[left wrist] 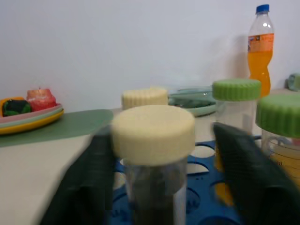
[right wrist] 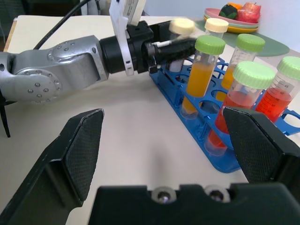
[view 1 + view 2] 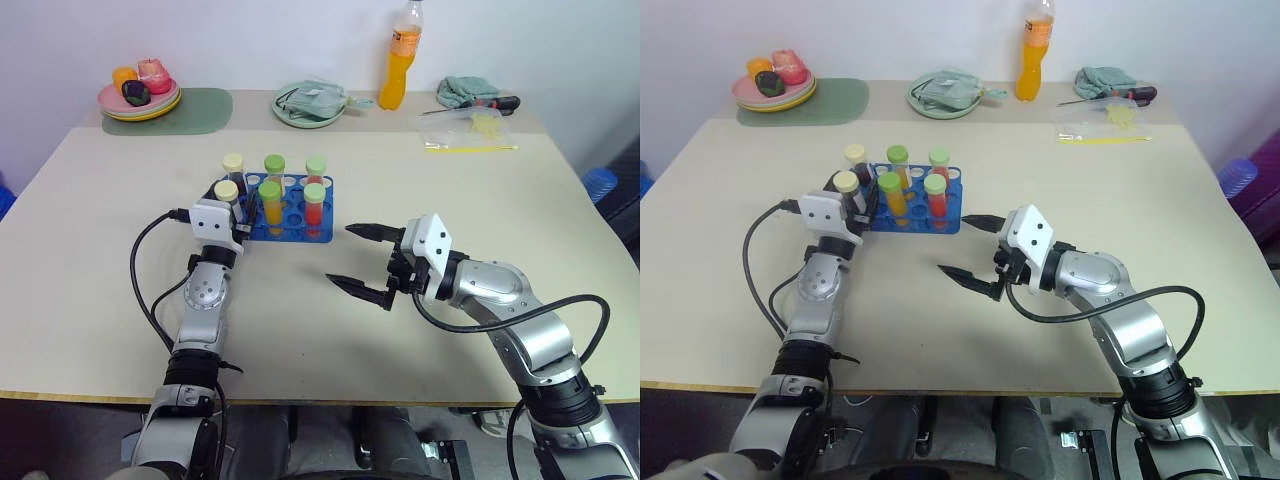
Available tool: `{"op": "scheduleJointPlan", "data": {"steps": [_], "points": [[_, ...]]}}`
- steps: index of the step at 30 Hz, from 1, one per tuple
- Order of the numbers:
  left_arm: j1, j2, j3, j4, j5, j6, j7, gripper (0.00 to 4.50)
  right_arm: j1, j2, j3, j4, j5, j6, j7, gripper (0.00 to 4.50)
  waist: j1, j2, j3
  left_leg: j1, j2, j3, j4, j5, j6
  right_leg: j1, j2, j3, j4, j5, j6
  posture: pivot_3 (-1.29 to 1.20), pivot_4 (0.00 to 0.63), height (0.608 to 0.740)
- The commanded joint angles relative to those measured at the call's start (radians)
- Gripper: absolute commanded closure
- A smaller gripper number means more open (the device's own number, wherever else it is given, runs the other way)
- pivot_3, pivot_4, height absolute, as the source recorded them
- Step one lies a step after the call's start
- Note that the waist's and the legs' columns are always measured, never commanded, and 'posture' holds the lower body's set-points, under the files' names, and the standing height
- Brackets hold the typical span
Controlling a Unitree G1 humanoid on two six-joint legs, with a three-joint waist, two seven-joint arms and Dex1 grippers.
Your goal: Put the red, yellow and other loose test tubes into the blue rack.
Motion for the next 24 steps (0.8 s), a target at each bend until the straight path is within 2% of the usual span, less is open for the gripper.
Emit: {"op": "scheduleJointPlan", "data": {"steps": [1, 4, 8, 11, 17, 24], "points": [[0.093, 0.044, 0.056, -0.229, -0.092, 0.108, -0.036, 0.88, 0.003, -0.017, -0.037, -0.044, 0.016, -0.006, 0.005, 0.00, -0.011, 0.000, 0.000, 0.000, 0.001, 0.000, 0.000, 0.000, 0.000, 0.000, 0.000, 0.000, 0.000, 0.000, 0.000, 0.00, 0.150, 0.740], [0.183, 0.099, 0.082, -0.383, -0.168, 0.218, -0.093, 0.88, 0.005, -0.034, -0.066, -0.034, 0.025, -0.008, 0.011, 0.00, -0.023, 0.000, 0.000, 0.000, 0.002, -0.001, -0.001, 0.000, 0.000, -0.001, 0.000, 0.000, 0.000, 0.000, 0.000, 0.00, 0.150, 0.740], [0.424, 0.324, 0.191, -0.603, -0.301, 0.416, -0.288, 0.88, 0.040, -0.111, -0.232, 0.035, 0.068, 0.024, 0.014, 0.00, -0.030, 0.001, 0.000, 0.000, 0.006, 0.000, -0.002, 0.000, 0.000, -0.001, 0.001, 0.000, 0.000, 0.000, -0.001, 0.00, 0.150, 0.740], [0.516, 0.399, 0.241, -0.645, -0.364, 0.491, -0.353, 0.88, 0.092, -0.158, -0.328, 0.093, 0.097, 0.034, 0.028, 0.00, -0.017, 0.001, 0.000, 0.000, 0.006, 0.000, -0.002, 0.000, 0.000, 0.000, 0.000, 0.000, -0.001, -0.002, -0.004, 0.00, 0.150, 0.740], [0.551, 0.436, 0.281, -0.643, -0.364, 0.528, -0.390, 0.88, 0.182, -0.217, -0.406, 0.178, 0.092, -0.005, 0.080, 0.00, -0.020, 0.002, 0.000, 0.001, 0.007, 0.000, -0.001, 0.000, 0.000, 0.003, 0.000, -0.001, -0.007, -0.003, -0.005, 0.00, 0.150, 0.740], [0.556, 0.424, 0.268, -0.659, -0.351, 0.550, -0.400, 0.88, 0.205, -0.207, -0.402, 0.187, 0.094, -0.006, 0.081, 0.00, -0.023, 0.003, 0.000, 0.001, 0.009, 0.002, -0.002, -0.001, 0.001, 0.002, 0.002, 0.000, -0.007, -0.003, -0.005, 0.00, 0.150, 0.740]]}}
